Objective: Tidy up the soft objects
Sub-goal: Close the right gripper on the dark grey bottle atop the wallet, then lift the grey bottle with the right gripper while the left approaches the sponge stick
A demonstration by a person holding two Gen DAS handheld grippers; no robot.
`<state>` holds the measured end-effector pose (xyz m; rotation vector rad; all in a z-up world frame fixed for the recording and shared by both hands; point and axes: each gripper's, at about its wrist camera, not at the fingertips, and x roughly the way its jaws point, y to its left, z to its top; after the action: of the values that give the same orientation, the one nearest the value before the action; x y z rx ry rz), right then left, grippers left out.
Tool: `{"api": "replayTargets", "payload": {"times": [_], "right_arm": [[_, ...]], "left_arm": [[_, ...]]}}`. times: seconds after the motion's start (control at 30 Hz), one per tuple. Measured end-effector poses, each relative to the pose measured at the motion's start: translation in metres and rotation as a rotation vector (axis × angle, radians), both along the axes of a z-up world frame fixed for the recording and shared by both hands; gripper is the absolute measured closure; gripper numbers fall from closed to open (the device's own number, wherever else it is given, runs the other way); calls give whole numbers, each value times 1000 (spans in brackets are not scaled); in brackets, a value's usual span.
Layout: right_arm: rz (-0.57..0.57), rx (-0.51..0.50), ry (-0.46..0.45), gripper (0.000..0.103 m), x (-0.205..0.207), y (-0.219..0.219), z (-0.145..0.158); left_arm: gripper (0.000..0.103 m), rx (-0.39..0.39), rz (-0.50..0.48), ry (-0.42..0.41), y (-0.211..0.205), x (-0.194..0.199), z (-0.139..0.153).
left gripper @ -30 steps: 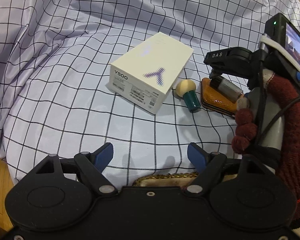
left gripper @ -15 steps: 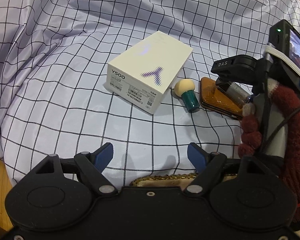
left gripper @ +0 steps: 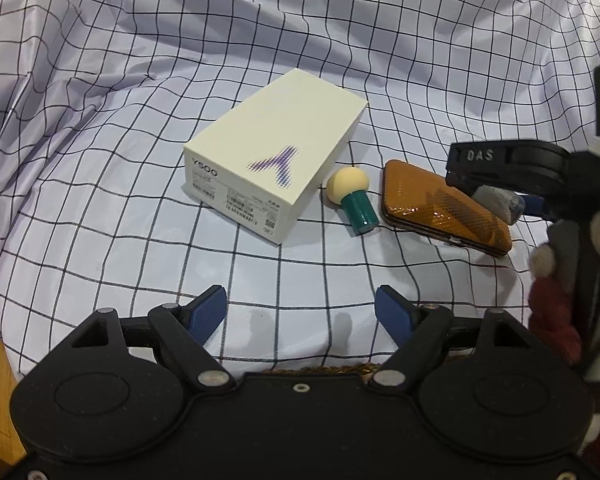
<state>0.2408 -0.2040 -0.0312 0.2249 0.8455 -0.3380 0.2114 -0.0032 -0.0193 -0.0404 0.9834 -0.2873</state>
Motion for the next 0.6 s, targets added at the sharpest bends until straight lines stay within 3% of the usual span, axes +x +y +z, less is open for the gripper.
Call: {"api": "replayTargets", "payload": {"times": [0.6], "right_arm": [[62,-10,-24,30,-29,-28,0]], "left_arm": [[26,44,-17,1,-33,10,0]]}}
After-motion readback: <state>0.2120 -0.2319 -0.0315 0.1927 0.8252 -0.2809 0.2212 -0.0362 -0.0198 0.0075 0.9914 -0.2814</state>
